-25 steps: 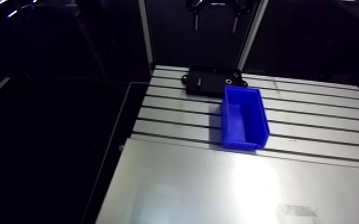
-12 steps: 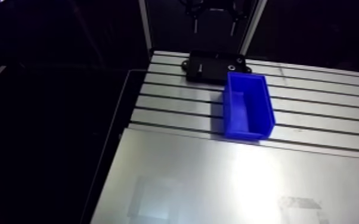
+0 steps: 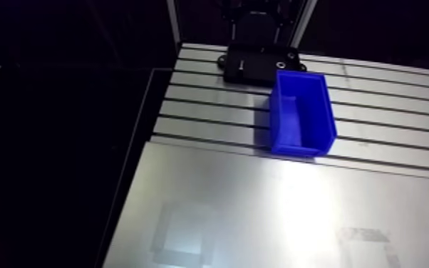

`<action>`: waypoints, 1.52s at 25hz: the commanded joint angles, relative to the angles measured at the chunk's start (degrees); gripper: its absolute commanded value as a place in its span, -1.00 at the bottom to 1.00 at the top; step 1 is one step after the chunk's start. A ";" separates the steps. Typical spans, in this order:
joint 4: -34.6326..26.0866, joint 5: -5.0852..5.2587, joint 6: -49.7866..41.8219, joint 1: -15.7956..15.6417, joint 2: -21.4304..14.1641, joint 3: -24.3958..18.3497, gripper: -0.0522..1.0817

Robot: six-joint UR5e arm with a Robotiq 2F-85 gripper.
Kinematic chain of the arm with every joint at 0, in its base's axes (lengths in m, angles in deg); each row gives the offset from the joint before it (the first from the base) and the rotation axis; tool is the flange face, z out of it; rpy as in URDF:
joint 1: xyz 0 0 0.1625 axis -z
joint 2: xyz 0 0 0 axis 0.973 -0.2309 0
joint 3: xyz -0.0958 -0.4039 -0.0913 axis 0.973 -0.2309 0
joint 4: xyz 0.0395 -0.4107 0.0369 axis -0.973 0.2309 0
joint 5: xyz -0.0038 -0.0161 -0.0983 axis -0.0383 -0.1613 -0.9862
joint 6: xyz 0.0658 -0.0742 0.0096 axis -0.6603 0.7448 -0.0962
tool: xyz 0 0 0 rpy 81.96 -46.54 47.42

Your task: Pick up the M10 bolt from the tray and put it into the blue bin.

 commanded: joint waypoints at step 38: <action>1.87 0.88 1.91 -1.06 5.76 -0.54 -0.37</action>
